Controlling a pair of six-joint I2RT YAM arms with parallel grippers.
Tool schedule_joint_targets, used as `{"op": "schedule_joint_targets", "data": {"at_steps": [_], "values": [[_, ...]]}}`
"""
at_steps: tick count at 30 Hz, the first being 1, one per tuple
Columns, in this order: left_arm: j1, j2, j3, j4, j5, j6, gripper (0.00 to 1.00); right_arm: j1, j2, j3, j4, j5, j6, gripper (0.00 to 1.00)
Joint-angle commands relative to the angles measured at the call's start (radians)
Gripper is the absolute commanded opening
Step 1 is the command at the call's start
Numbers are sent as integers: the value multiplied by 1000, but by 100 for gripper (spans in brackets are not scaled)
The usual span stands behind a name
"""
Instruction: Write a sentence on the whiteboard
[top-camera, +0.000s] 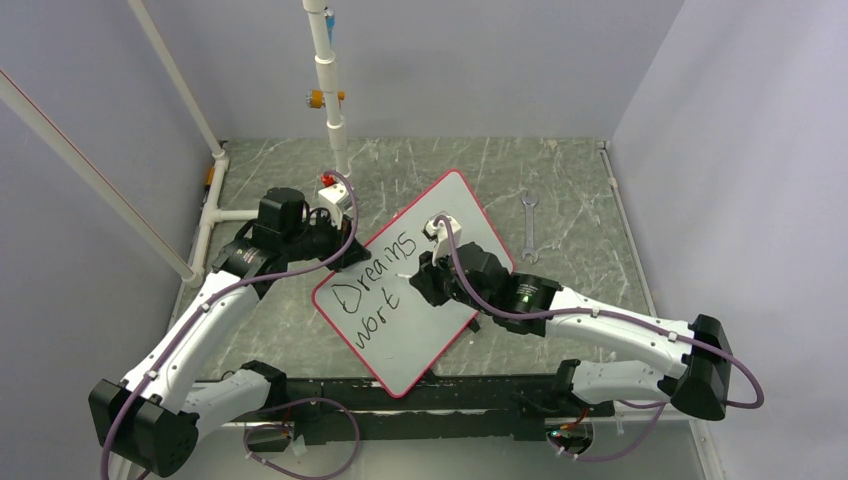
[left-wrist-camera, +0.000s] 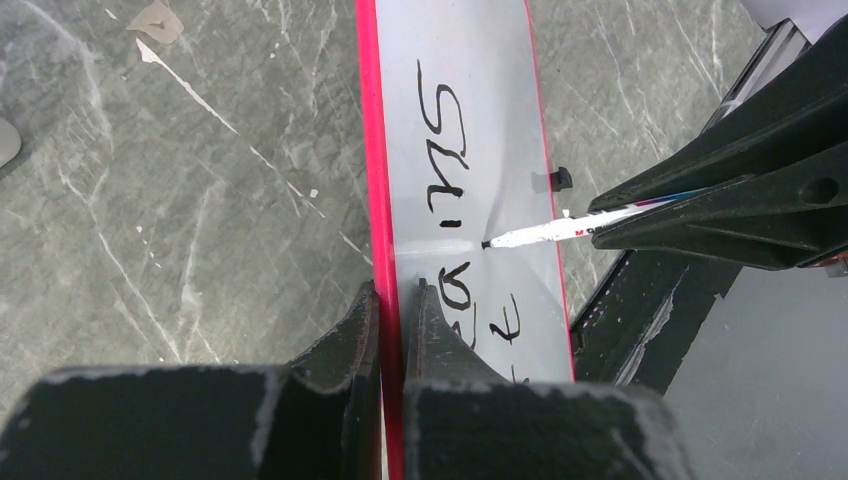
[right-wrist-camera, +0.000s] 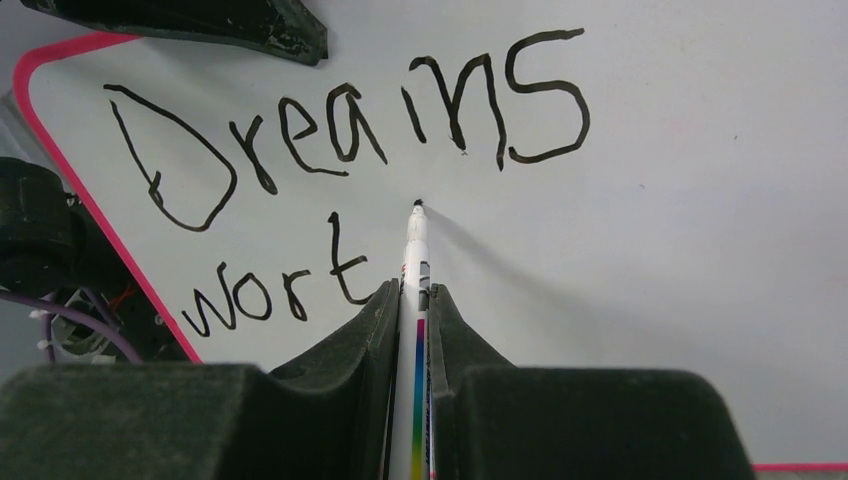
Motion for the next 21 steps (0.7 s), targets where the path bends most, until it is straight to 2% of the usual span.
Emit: {"op": "schedule_joint_targets", "data": {"at_steps": [1,21], "values": [[-14,-17,-6,30,-16,99,0,-2,-14,-26,43,-26,14,0],[-14,-16,-8,29,-22,99,0,-1,-110,-169,3,-52,84,0]]}}
